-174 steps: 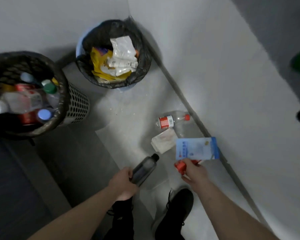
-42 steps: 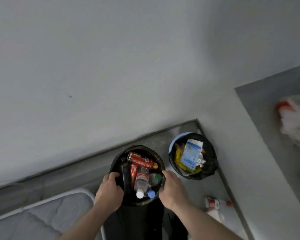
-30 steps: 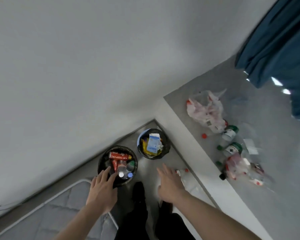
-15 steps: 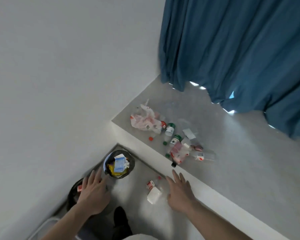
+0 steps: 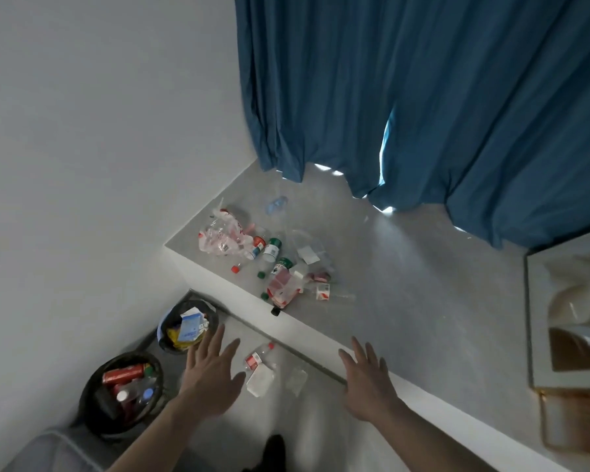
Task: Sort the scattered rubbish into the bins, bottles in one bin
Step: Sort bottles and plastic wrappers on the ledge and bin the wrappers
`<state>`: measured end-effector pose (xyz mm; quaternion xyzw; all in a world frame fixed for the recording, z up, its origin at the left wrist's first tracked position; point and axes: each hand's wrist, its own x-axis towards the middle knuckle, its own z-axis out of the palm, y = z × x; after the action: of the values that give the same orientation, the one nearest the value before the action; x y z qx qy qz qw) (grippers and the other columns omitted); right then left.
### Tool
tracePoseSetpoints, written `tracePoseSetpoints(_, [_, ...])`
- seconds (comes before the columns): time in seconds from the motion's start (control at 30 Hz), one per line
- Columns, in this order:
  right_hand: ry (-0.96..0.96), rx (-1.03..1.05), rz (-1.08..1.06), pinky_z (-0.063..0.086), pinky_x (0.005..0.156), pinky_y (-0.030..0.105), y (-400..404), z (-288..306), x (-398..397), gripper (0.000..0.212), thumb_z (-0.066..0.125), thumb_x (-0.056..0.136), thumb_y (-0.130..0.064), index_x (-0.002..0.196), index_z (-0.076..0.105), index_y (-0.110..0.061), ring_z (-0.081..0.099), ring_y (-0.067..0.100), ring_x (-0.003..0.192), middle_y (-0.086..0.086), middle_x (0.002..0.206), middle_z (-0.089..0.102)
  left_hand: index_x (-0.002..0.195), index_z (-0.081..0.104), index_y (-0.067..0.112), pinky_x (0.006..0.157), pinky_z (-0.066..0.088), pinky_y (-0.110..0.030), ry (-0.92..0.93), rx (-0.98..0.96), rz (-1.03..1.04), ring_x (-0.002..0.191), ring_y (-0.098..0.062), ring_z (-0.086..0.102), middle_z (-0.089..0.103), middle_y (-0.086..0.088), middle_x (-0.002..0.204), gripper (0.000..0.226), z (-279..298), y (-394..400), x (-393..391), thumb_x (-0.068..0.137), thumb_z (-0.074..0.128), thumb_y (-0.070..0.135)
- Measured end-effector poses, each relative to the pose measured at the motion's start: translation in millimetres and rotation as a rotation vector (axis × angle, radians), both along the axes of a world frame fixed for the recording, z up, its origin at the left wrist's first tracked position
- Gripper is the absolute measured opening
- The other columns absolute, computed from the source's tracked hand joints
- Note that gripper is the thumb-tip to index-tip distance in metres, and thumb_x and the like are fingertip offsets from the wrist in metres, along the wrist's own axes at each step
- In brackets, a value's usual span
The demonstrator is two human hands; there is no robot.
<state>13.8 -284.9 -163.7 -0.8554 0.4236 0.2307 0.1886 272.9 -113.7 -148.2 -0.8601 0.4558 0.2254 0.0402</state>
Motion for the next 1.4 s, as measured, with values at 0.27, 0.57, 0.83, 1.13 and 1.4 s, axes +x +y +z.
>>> tracePoseSetpoints(0.27, [-0.023, -0.039, -0.093, 0.012, 0.123, 0.054, -27.3, 0.5, -33.7, 0.077, 0.054, 0.095, -0.031, 0.16, 0.013, -0.025, -0.004, 0.034, 0.155, 0.002, 0.168, -0.014, 0.16, 0.013, 0.035, 0.124, -0.005, -0.055, 0.007, 0.034, -0.072, 0.153, -0.031, -0.017, -0.019, -0.004, 0.167, 0.075, -10.0, -36.9, -10.5, 0.096, 0.045, 0.058])
tracePoseSetpoints(0.57, [-0.018, -0.021, -0.15, 0.016, 0.123, 0.053, -77.1, -3.6, -69.0, 0.08, 0.056, 0.093, -0.033, 0.16, 0.012, -0.027, -0.001, 0.033, 0.155, 0.001, 0.168, -0.011, 0.16, 0.014, 0.034, 0.124, -0.004, -0.054, 0.011, 0.064, -0.11, 0.153, -0.033, -0.017, -0.021, -0.006, 0.166, 0.075, -13.7, -92.8, -34.0, 0.096, 0.045, 0.058])
tracePoseSetpoints(0.83, [-0.016, -0.026, -0.031, 0.02, 0.122, 0.05, -174.1, -9.0, -107.8, 0.077, 0.053, 0.094, -0.031, 0.16, 0.013, -0.026, 0.003, 0.032, 0.155, 0.001, 0.169, -0.009, 0.16, 0.016, 0.033, 0.124, 0.0, -0.055, 0.042, 0.033, 0.019, 0.154, -0.033, -0.011, -0.017, -0.007, 0.167, 0.075, -20.3, -169.0, -73.8, 0.096, 0.048, 0.053])
tracePoseSetpoints(1.13, [0.031, 0.039, 0.092, 0.02, 0.122, 0.049, -265.1, -33.1, -99.5, 0.076, 0.054, 0.095, -0.031, 0.159, 0.015, -0.024, 0.003, 0.033, 0.154, 0.003, 0.169, -0.007, 0.157, 0.025, 0.036, 0.125, 0.006, -0.053, 0.088, 0.07, 0.169, 0.155, -0.033, -0.005, -0.009, -0.004, 0.169, 0.072, -23.7, -208.8, -91.4, 0.094, 0.054, 0.054])
tracePoseSetpoints(1.4, [-0.001, 0.095, 0.116, 0.025, 0.121, 0.047, -297.0, -67.8, -30.9, 0.078, 0.059, 0.095, -0.035, 0.159, 0.016, -0.023, 0.008, 0.031, 0.154, 0.001, 0.168, -0.004, 0.154, 0.029, 0.034, 0.124, 0.016, -0.052, 0.15, 0.139, 0.233, 0.154, -0.035, 0.007, 0.001, -0.005, 0.169, 0.07, -49.7, -262.1, -25.1, 0.092, 0.059, 0.05])
